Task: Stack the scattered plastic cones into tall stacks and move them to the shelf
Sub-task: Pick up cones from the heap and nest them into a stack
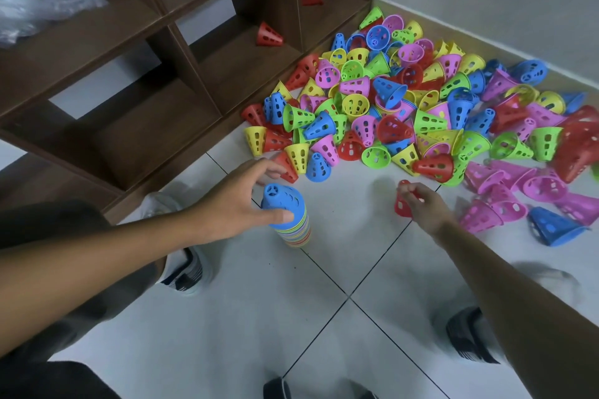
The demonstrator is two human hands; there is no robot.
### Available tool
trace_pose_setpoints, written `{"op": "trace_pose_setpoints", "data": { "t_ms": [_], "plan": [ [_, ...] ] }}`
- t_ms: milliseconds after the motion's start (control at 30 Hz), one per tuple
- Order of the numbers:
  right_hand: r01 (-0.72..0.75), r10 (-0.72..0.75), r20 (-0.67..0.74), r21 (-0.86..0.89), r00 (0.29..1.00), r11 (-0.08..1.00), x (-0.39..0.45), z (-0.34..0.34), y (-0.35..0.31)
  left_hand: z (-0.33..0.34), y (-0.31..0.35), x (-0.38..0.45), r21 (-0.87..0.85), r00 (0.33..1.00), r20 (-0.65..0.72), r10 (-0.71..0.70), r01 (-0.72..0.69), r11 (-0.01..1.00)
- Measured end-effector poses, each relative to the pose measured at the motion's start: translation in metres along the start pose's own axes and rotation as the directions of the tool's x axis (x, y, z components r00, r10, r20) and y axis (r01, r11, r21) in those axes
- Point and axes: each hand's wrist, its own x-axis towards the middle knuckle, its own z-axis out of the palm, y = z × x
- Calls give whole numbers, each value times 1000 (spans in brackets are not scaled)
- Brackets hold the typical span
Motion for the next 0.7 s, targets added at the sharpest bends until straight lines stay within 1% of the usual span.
{"op": "trace_pose_setpoints", "data": {
  "t_ms": [67, 133, 200, 300, 367, 433, 567, 633, 700],
  "plan": [
    [9, -14, 37, 140, 999, 990, -3, 7, -20, -5, 6, 1, -23, 1000, 5, -10, 11, 1000],
    [29, -53, 95, 238, 994, 971, -10, 12, -46, -8, 10, 2, -72, 1000, 5, -10, 10, 997],
    [46, -94, 141, 315, 986, 948, -16, 17, -71, -11, 14, 6, -127, 1000, -30, -2, -2, 992],
    [74, -188, 228, 433, 955, 898, -30, 23, -109, -15, 19, 13, -177, 997, -82, -13, -2, 984],
    [80, -255, 290, 502, 922, 861, -39, 27, -131, -18, 22, 18, -203, 993, -113, -29, 6, 979],
    [84, -312, 345, 542, 885, 836, -47, 31, -150, -21, 24, 22, -255, 991, -123, -56, 23, 967],
    [129, -419, 439, 553, 795, 823, -66, 40, -179, -27, 30, 25, -425, 981, -107, -160, 100, 899],
    [153, -455, 479, 543, 751, 825, -73, 45, -188, -29, 33, 25, -500, 975, -96, -200, 126, 857],
    [172, -469, 503, 528, 726, 832, -80, 50, -196, -32, 38, 23, -567, 970, -90, -224, 135, 813]
  ]
}}
